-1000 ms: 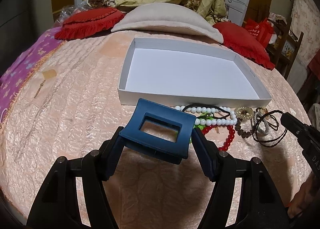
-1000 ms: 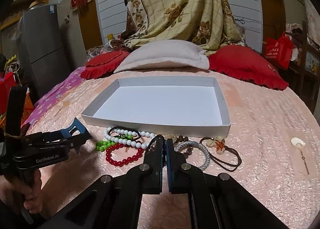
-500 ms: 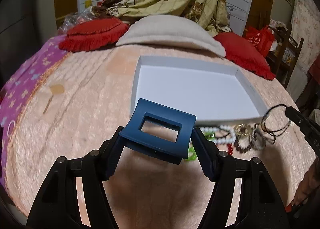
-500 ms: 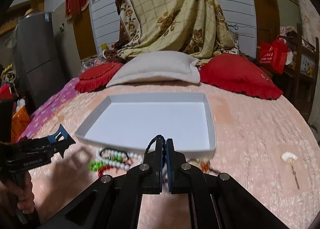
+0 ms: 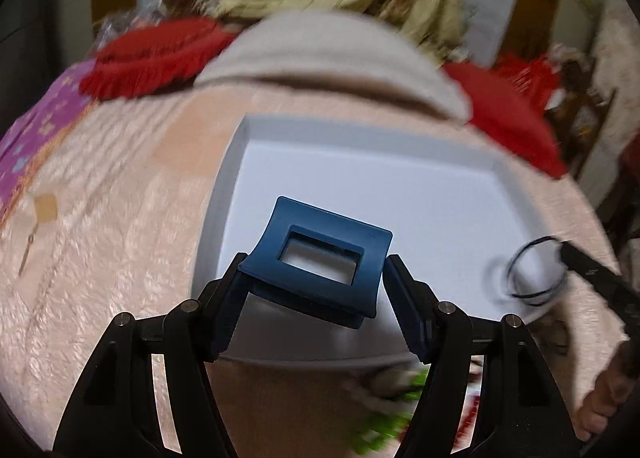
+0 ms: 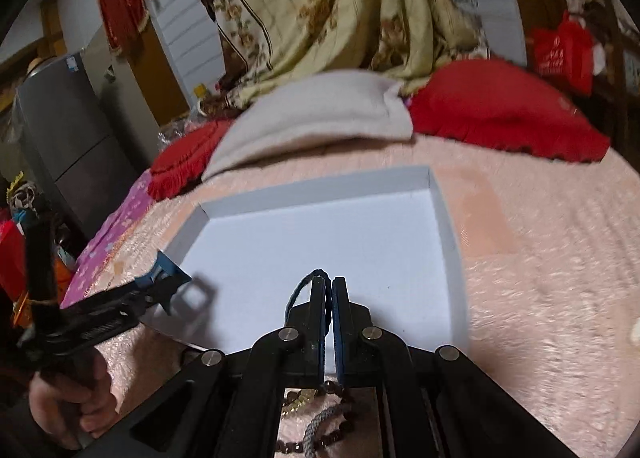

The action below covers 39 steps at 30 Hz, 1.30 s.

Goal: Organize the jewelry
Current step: 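Place the claw clip in the white tray with the left gripper while the right drops the hair ties there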

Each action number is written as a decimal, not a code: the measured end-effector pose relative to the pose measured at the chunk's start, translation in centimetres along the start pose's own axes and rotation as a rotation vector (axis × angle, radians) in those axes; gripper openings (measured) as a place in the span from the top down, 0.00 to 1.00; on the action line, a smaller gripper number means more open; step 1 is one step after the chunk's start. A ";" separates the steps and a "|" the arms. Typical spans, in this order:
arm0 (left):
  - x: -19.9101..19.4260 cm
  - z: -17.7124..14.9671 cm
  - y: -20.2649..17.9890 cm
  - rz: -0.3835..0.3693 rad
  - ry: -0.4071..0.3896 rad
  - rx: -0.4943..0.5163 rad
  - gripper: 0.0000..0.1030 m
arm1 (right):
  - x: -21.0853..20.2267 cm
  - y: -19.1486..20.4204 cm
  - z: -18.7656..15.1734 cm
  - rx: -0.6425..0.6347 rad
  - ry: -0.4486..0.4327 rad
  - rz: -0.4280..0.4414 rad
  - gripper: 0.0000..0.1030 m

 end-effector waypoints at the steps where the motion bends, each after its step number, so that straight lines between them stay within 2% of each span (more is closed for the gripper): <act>1: 0.5 0.0 0.2 0.001 0.013 0.001 0.35 | 0.5 -0.1 0.0 0.004 0.010 -0.004 0.97; 7: 1.2 -0.3 1.0 0.017 0.034 -0.015 0.35 | 2.0 -2.3 -0.1 0.077 0.048 -0.104 0.97; 12: 1.0 -0.7 0.6 0.041 0.033 0.020 0.34 | 2.5 -2.9 -0.1 0.071 0.075 -0.149 0.97; 17: 1.0 -0.7 0.6 0.021 0.043 0.012 0.33 | 2.8 -3.4 -0.5 0.086 0.100 -0.149 0.91; 21: 0.8 -0.7 0.5 0.015 0.041 0.006 0.30 | 2.1 -3.4 -0.4 0.077 0.071 -0.161 0.63; 27: -0.8 -0.4 0.5 -0.031 -0.003 -0.011 0.24 | 0.1 -3.3 -0.4 0.086 0.023 -0.138 0.63; 32: -3.0 -1.2 0.1 -0.074 -0.030 0.000 0.24 | -3.2 -2.5 -1.8 0.073 -0.017 -0.089 0.63; 36: -4.7 -2.3 -0.3 -0.085 -0.039 0.017 0.24 | -5.1 -1.7 -3.9 0.027 -0.004 -0.088 0.63; 39: -5.4 -3.4 -0.2 -0.089 -0.022 0.015 0.24 | -5.6 -1.9 -5.7 0.007 0.040 -0.113 0.63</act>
Point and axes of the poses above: each gripper's, at about its wrist camera, not at the fingertips, and x roughly the way its jaws point, y to its left, z to its top, the point moved 2 cm from there along x, roughly the way its jaws point, and after that the axes turned 7 degrees about -z, right-handed, at the moved point
